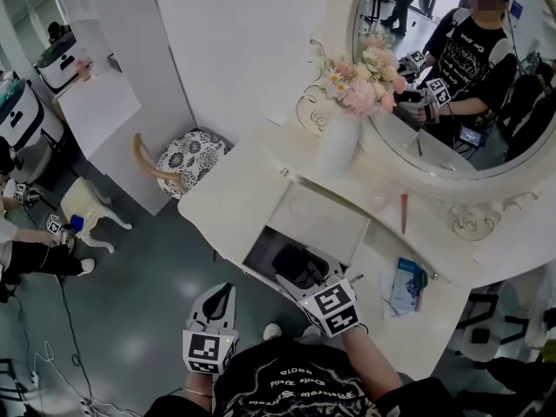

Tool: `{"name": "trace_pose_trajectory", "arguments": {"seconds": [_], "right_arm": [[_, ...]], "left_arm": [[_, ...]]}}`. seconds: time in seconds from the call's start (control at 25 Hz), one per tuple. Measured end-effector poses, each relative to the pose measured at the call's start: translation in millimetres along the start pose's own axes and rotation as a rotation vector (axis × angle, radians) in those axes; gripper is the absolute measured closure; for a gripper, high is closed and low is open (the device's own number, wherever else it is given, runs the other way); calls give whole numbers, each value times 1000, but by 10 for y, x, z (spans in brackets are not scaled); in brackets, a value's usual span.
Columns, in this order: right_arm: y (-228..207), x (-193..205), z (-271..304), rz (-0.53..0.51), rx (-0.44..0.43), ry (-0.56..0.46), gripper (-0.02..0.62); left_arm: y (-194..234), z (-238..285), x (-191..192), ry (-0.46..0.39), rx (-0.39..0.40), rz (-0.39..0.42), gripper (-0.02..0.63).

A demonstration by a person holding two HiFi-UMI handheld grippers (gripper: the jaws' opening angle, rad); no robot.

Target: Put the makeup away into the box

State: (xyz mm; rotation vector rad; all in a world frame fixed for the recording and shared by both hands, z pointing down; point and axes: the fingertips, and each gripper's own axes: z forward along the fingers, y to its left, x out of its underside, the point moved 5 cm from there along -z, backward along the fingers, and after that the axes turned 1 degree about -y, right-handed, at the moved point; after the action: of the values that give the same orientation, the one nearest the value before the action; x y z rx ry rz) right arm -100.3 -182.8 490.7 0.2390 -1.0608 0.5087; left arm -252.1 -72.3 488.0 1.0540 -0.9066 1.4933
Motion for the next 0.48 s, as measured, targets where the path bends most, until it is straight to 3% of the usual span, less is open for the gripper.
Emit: {"name": "trace_pose_trajectory", "arguments": {"seconds": [0.48], "right_arm": [[71, 28, 311, -17, -39, 55, 268]], "left_arm": [[235, -207, 86, 16, -79, -31, 583]]}}
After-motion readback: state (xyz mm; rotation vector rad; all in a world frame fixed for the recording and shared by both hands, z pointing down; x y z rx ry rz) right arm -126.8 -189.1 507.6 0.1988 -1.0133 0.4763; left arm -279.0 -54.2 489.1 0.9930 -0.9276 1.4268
